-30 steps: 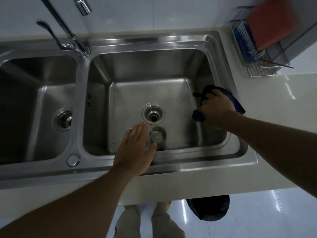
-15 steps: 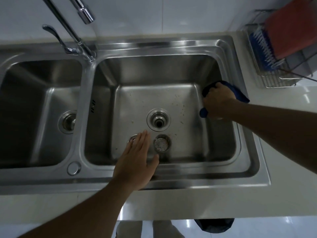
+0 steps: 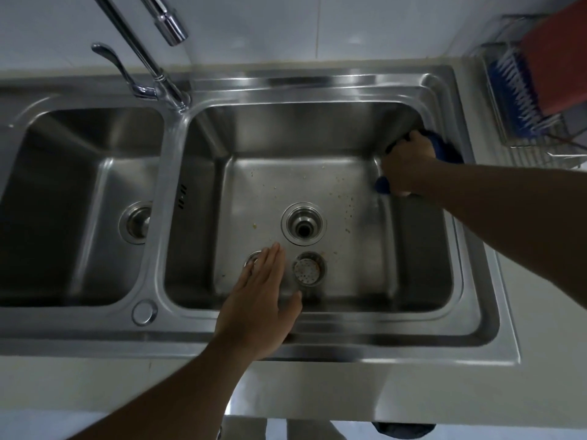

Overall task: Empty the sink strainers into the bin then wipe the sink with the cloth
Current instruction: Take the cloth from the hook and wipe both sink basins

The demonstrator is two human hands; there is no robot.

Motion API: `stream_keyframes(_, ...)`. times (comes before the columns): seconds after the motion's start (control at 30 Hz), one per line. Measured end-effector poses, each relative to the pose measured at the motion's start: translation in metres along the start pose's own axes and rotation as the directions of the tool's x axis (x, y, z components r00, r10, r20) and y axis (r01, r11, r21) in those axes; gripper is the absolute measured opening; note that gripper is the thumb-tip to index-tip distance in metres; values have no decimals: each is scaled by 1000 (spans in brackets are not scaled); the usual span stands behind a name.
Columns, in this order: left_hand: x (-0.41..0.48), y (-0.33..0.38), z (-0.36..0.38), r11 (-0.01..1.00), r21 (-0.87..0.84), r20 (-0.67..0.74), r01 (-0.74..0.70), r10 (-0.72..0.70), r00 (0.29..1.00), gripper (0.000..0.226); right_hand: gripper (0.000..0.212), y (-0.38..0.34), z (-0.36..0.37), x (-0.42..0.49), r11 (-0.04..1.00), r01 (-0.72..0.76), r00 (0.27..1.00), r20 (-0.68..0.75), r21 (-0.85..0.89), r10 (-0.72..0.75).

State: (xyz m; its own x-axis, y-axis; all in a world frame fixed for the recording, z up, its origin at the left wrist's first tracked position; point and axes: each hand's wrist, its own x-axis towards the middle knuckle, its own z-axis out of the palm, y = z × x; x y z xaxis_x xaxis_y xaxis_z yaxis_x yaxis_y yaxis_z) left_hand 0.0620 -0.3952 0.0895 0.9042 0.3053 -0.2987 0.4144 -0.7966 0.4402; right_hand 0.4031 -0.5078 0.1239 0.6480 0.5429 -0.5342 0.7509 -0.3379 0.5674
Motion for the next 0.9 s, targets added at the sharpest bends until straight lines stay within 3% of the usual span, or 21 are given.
stream_keyframes(0.1,1,-1,1,1000,-8,7,3,-3,1000,82,39,7,-1,1,996,-50,995,-86,-76,43)
stream_keyframes(0.3,1,1,-1,1000,5,19,-7,6,1000,83,23,-12,24,-30,998,44,995,-83,-36,-47)
stream_keyframes(0.43,8,1,-7,997,-68,33,-21,23,999,88,28,-5,26,-36,998,-34,983,-178,58,44)
stream_keyframes(0.53,39,-6,-27,996,-85,-44,-36,32,999,87,39,3,22,-34,966,-134,953,-238,222,187)
stream_keyframes(0.67,87,-39,-68,994,99,-197,51,-31,980,83,44,5,23,-30,942,-84,958,-233,325,166)
stream_keyframes(0.73,104,-63,-86,975,182,-260,126,-76,963,80,47,11,25,-24,847,-64,910,-318,528,267)
stream_keyframes(0.8,116,-86,-101,958,214,-294,190,-123,948,76,51,17,22,-13,676,-54,809,-365,735,461)
stream_keyframes(0.9,126,-116,-114,943,250,-298,220,-142,944,74,54,20,8,10,435,-35,655,-308,900,690)
